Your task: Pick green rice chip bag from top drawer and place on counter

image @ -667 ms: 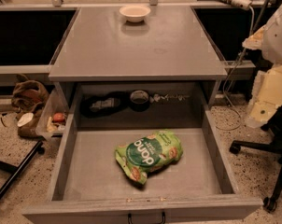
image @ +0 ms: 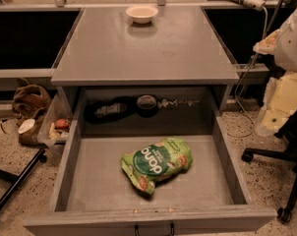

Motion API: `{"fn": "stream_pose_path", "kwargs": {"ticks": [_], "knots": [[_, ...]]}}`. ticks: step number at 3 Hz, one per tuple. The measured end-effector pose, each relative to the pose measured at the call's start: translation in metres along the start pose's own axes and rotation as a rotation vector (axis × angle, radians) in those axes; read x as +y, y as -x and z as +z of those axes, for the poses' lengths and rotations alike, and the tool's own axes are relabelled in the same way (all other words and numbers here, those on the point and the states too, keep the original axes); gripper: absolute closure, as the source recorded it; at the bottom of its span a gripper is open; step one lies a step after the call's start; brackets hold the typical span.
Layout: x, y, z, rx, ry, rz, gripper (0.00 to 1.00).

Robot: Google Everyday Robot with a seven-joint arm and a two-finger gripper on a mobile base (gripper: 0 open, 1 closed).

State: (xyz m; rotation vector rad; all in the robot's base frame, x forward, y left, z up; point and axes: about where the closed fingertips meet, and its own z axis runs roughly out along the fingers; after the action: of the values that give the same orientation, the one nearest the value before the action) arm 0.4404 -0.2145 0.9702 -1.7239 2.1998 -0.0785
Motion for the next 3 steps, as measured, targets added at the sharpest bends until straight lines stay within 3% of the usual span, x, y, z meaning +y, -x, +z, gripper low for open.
{"fn": "stream_pose_path", "kwargs": {"ticks": [1, 2, 3], "knots": [[0.003, 0.0, 0.043, -0.066, 0.034, -0.002, 0.0], [0.011, 0.007, 0.111, -0.147, 0.089, 0.005, 0.0], [0.026, 0.02, 0.178, -0.241, 0.18, 0.059, 0.0]]}}
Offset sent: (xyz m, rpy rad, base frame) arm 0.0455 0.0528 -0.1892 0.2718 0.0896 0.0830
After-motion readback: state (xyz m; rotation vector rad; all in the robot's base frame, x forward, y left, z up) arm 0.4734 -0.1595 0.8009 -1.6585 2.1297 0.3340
